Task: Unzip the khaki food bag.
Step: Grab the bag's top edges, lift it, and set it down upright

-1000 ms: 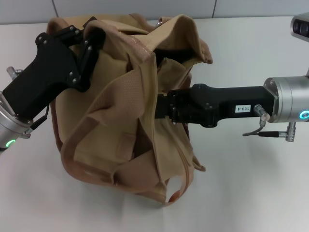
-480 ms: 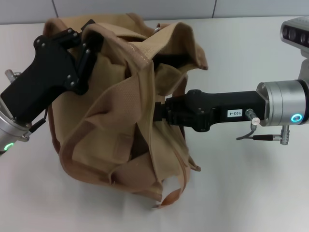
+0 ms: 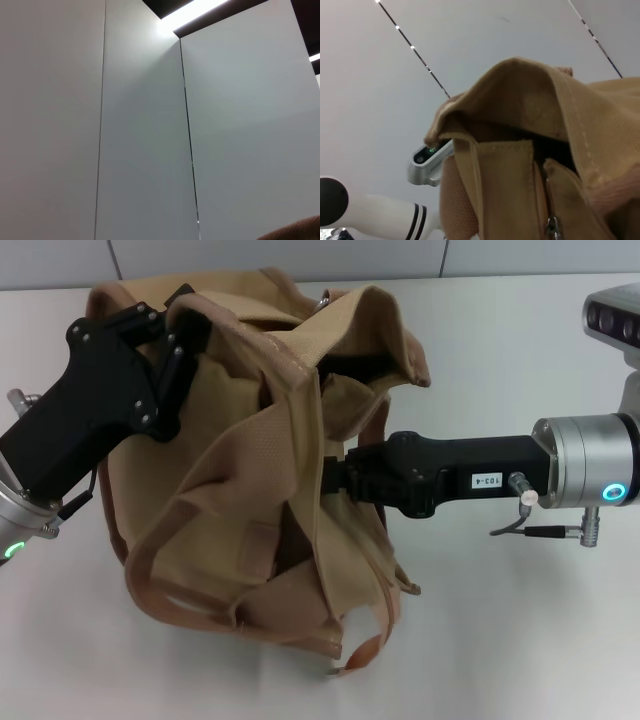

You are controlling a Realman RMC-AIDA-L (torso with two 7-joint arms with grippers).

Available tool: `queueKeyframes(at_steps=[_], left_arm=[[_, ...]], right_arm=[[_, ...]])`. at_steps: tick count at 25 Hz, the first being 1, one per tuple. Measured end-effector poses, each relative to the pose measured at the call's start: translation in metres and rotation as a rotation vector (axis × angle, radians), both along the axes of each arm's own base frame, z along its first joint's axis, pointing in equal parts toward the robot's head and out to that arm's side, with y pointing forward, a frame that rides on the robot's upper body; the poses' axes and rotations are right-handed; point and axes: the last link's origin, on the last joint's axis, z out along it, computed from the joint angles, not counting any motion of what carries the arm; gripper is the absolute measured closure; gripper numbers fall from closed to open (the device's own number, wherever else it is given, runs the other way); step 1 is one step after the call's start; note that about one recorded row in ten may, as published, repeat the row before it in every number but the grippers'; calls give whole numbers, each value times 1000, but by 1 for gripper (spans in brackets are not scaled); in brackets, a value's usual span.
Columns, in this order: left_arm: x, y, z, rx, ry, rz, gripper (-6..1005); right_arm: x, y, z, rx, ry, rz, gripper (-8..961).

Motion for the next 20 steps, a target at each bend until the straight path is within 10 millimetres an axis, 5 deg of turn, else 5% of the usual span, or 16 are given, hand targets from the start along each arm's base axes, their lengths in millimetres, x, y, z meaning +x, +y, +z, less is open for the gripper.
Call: queueKeyframes(at_steps=[20], left_arm=[[2,-1,-2,-6,0,-11,930]], right_arm=[[11,-6,1,87,24,29,944]])
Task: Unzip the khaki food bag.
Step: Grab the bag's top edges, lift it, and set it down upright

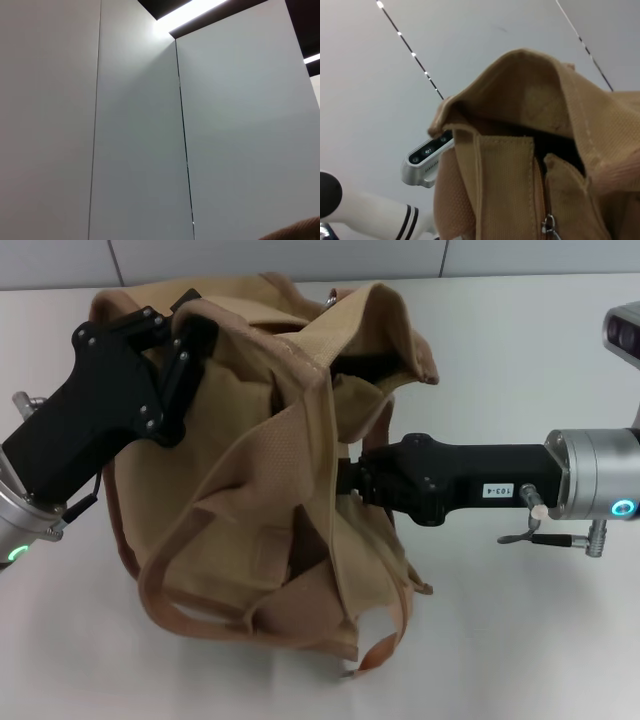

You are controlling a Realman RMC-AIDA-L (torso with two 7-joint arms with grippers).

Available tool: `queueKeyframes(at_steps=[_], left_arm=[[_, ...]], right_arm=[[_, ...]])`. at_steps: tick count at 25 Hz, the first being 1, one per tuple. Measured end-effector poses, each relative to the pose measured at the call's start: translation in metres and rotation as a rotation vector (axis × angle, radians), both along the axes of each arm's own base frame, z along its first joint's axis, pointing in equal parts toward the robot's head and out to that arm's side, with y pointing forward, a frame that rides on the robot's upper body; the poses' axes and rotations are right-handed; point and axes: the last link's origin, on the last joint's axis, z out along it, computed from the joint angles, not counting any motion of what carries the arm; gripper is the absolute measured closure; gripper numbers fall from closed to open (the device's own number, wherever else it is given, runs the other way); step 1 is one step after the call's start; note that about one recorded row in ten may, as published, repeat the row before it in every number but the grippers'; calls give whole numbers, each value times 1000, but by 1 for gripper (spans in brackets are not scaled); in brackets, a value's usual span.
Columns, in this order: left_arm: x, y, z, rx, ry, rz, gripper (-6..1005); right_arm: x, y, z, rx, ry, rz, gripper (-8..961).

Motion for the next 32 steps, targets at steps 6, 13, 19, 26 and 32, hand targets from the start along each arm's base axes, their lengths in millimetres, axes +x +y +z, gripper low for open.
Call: queueKeyframes(at_steps=[6,13,19,26,32], left_arm=[[0,3,1,12,0,12,930],[-2,5,2,27,-4,34,930],[-3,8,3,40,-11,50,930],[-5,11,5,60,-38,94,930],[-6,12,5,65,-50,111,929]], right_arm=[[5,-5,-1,96,43,41,945],[17,-10,6,286,128,10,945],[22,-12,7,378,158,-7,946],[27,-13,8,449,165,-15,946],[30,-16,6,481,161,-16,947]])
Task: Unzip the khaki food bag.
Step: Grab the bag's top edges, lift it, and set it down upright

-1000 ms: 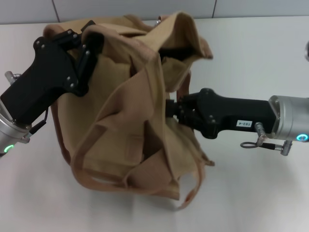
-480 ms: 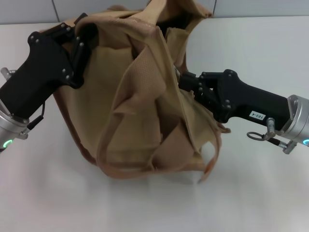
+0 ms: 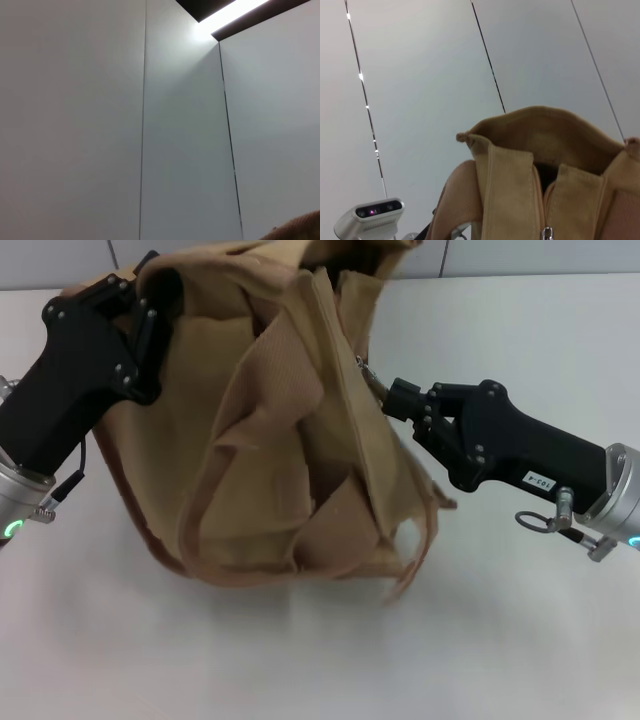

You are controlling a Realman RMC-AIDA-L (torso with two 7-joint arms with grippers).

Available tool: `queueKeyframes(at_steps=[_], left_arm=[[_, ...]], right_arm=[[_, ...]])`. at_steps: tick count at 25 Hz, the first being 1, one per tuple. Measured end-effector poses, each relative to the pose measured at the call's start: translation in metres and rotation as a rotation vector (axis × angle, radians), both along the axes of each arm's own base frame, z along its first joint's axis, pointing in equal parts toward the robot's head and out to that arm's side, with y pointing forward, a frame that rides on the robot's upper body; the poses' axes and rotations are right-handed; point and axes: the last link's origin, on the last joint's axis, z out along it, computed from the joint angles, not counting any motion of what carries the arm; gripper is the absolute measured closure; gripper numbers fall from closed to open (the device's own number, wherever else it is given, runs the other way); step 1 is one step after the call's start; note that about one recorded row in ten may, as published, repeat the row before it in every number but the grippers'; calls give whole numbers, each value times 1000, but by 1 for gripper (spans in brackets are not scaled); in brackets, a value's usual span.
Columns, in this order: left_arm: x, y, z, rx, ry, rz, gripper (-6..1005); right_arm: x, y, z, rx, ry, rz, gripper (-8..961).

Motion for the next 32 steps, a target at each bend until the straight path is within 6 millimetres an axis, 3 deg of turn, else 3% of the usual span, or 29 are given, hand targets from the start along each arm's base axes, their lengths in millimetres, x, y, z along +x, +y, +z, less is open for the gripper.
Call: queueKeyframes(at_steps=[21,32], left_arm=[[-9,1,8,29,-127,106,929],[-6,2,6,7,-142,98,929]], right_arm=[[28,-25,2,78,-37,-39,950],[34,-23,9,155,-3,-98,925]])
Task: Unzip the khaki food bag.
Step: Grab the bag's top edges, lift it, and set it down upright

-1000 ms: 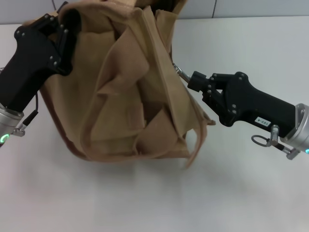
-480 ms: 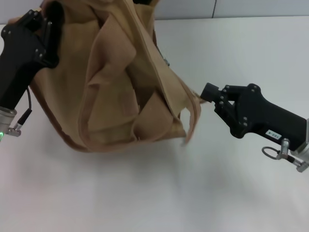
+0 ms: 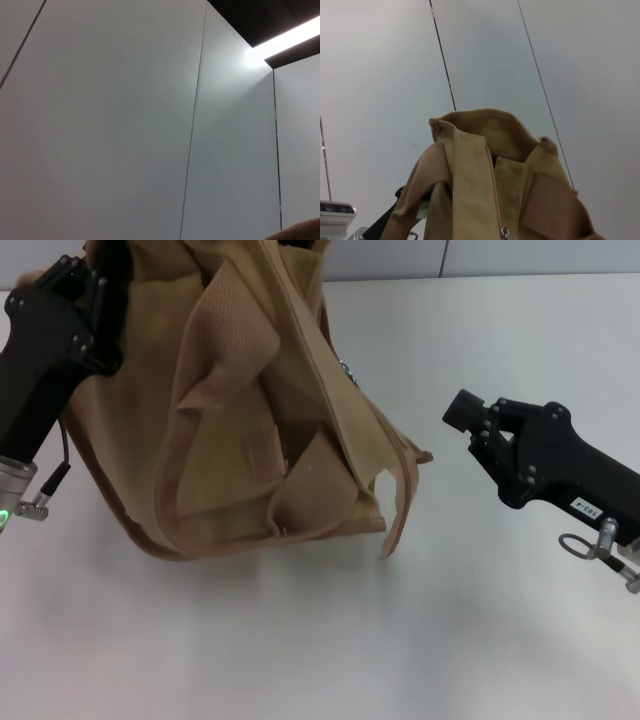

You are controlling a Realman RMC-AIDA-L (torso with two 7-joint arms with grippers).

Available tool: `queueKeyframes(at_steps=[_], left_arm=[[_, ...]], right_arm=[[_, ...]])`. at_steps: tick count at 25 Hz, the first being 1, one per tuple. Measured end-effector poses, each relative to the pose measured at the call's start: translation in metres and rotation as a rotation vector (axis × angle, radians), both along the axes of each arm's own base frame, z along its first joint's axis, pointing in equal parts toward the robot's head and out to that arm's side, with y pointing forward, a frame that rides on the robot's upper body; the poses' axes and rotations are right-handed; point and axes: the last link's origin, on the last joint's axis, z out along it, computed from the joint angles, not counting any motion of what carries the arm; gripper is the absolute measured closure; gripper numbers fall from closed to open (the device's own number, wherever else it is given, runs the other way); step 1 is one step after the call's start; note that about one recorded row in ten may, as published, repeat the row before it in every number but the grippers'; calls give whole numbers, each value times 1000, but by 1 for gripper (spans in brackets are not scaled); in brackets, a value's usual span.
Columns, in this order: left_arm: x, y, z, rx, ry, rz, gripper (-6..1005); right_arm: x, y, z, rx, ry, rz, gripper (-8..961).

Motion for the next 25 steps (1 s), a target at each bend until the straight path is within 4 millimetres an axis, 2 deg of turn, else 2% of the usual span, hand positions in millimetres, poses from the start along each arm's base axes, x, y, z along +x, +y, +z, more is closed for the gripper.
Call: queueKeyframes(at_steps=[6,11,14,21,25], left_arm=[[1,2,-2,-8,3,0,929],[4,3,-4,-18,2,-5,929],[7,6,-7,-33,8,-6,929],[8,8,-11,-47,15,-1,929],[8,8,-12,-49,15,2,928]], right_arm=[[-4,4,-9,72,-56,30,897],[-10,6,-28,144,-151,64,697],[-13,7,-34,198,-175,61,637],[-14,9,-34,234,-188,63,498],[-11,11,-30,264,-171,29,499]])
